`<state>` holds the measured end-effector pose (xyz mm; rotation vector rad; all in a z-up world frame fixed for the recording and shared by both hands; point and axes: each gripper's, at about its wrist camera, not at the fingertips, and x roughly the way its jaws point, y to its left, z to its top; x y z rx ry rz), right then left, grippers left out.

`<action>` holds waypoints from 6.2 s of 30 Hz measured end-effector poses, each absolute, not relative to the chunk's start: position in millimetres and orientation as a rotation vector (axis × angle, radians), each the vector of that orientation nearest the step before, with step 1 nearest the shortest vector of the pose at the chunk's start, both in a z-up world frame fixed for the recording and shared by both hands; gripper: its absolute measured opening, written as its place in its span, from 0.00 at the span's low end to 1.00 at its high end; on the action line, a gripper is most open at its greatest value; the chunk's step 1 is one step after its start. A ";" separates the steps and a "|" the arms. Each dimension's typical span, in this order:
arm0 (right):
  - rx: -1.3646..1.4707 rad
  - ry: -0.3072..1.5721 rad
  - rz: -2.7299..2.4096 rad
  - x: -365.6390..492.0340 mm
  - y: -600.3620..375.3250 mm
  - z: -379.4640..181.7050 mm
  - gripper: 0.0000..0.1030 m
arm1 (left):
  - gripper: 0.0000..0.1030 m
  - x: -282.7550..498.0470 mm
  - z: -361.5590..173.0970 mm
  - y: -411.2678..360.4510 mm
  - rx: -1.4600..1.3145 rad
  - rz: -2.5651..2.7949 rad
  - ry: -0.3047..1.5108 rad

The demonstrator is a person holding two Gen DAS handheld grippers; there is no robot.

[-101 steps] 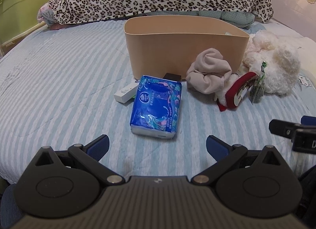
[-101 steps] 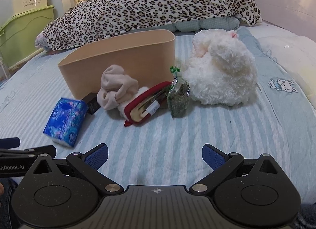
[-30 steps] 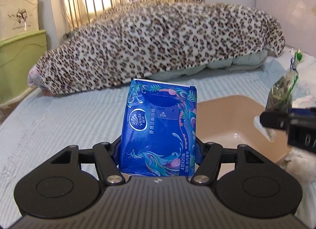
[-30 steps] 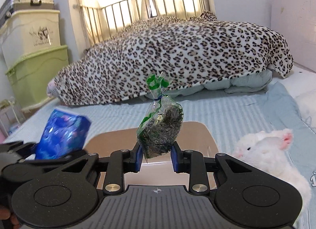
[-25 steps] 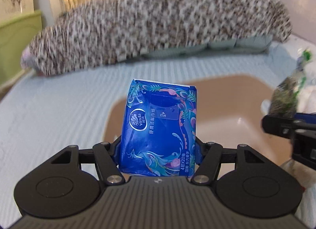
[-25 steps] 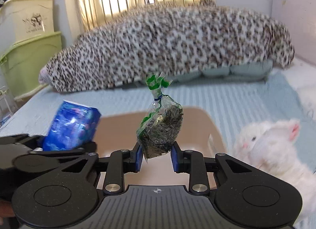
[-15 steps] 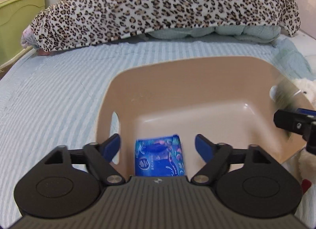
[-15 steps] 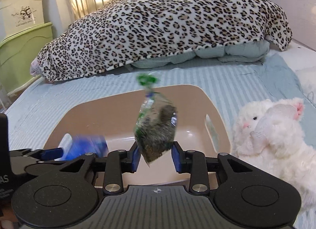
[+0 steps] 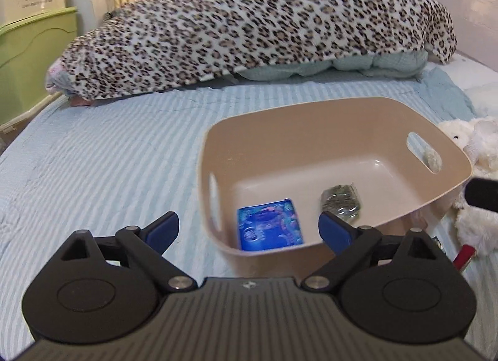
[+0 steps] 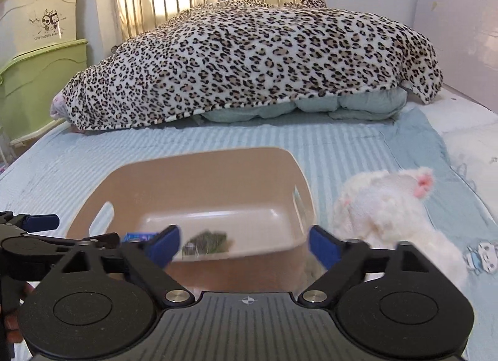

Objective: Organize objects
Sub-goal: 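Carry both items over the beige basket and open both tools to drop them, then grasp the white box with left tool while right tool grasps the red stapler, then lift both items over the basket and release them inside, then grasp the green snack packet with left tool while right tool grasps the beige sock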

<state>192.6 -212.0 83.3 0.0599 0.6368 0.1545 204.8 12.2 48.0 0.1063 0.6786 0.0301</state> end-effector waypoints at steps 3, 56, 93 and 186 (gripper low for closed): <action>0.079 0.646 0.178 174.6 -216.9 82.0 1.00 | 0.94 191.5 48.3 25.1 0.103 0.025 0.689; 0.099 0.945 0.318 183.4 -216.5 -20.5 0.54 | 0.42 194.6 -43.3 77.1 0.204 -0.095 0.867; 0.202 0.539 0.274 157.6 -256.3 90.6 0.39 | 0.16 146.9 85.7 46.2 0.077 -0.163 0.494; -0.089 0.869 0.387 189.7 -173.5 -10.1 0.40 | 0.29 200.1 -47.2 34.7 0.050 -0.181 0.834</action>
